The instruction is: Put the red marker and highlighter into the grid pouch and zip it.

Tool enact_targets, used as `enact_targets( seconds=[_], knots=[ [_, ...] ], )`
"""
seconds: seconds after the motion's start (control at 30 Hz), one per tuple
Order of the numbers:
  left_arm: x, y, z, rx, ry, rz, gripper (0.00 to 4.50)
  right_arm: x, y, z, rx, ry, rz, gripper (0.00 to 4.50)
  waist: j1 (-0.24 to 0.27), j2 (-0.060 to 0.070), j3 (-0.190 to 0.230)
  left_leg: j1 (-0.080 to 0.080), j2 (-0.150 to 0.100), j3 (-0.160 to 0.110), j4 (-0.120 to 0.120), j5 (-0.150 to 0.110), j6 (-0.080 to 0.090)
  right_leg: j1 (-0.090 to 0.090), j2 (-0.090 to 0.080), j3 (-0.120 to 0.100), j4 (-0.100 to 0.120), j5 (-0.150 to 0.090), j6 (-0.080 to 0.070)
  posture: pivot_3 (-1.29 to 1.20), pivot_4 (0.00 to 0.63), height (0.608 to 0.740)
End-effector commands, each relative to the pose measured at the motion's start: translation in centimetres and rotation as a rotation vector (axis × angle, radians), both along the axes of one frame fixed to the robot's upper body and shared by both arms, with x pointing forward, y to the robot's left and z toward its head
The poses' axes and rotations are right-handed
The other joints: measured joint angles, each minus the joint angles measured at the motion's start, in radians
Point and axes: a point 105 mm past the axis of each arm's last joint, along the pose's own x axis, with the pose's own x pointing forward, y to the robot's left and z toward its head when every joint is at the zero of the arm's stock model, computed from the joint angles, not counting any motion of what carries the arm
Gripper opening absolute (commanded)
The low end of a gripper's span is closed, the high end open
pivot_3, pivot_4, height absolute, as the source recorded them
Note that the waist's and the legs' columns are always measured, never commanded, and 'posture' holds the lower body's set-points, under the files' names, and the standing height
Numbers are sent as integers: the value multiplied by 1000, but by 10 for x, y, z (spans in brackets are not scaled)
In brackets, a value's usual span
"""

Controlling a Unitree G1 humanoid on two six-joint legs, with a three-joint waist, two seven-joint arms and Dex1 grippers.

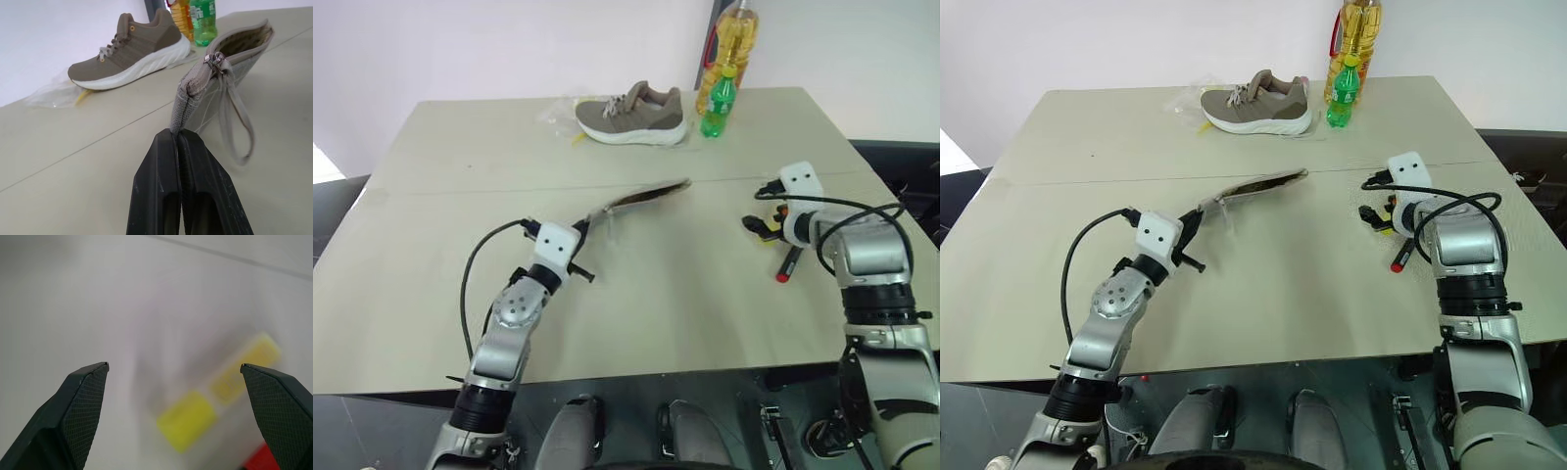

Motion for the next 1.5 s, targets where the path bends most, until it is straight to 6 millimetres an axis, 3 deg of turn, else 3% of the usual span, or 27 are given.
enact_targets(
  seconds=[0.03, 0.3, 0.63, 0.73, 0.9, 0.97, 1.07, 1.17, 1.27, 1.37, 1.5],
  knots=[
    [-2, -4, 11, 0, -51, -17, 0, -6, -21, 18, 18, -31, -88, 4473, 0, 0, 0, 0, 0, 0, 0, 0, 0, 0, 0, 0, 0, 0, 0, 0, 150, 731],
    [-3, -8, 9, 1, -42, -52, 0, -47, -37, 15, 104, 64, -103, 4473, -1, 0, 0, 0, 0, 0, 1, -2, 3, 1, 1, 0, 0, 0, 0, 0, 150, 731],
    [-8, -25, 10, 37, -79, -159, 0, -64, -21, -27, 264, 182, -182, 4473, -2, 0, 0, 0, 0, 0, 1, -2, 3, 1, 2, 0, 0, 0, 0, 0, 150, 731],
    [-6, -24, 11, 24, -79, -151, 0, -66, -20, -36, 258, 193, -197, 3638, -2, 0, 0, 0, 1, 0, 1, -2, 3, 1, 2, 0, 0, 0, 0, 0, 150, 731],
    [-4, -22, 11, 8, -74, -136, 0, -64, -28, -27, 237, 157, -234, 1248, -2, 0, 0, 1, 0, 0, 1, -2, 3, 1, 2, 0, 0, 0, 1, 0, 150, 731],
    [-3, -18, 11, -1, -74, -119, 0, -59, -33, -12, 168, 112, -206, 303, -2, 0, 0, 1, 0, 0, 1, -2, 3, 1, 3, 0, 0, 0, 1, 0, 150, 731],
    [0, -11, 13, -4, -77, -99, 0, -50, -40, 22, -151, -7, -52, 293, -2, 3, 1, 0, 0, 1, 1, -2, 3, 1, 2, 0, 0, 0, 1, 0, 150, 731],
    [2, -3, 17, -19, -82, -87, 0, -43, -18, 57, -344, -151, 223, 293, -2, 3, 1, 1, -1, 1, 1, -2, 4, 1, 3, 0, 0, -2, 5, 0, 150, 731],
    [1, 0, 20, -28, -82, -101, 0, -49, 21, 76, -399, -255, 507, 293, -6, 2, 1, 2, 0, 1, 2, -4, 6, 2, 4, 0, 0, -3, 6, 0, 150, 731],
    [-2, -1, 20, -35, -79, -129, 0, -60, 57, 74, -450, -275, 729, 293, -4, 2, 1, 2, 1, 1, 2, -4, 7, 3, 7, 1, 0, -3, 6, 0, 150, 731],
    [-4, -3, 21, -39, -73, -150, 0, -55, 71, 64, -540, -269, 805, 293, 1, 2, 2, 2, 1, 1, 2, -4, 6, 3, 6, 1, 0, -3, 6, 0, 150, 731]
  ],
)
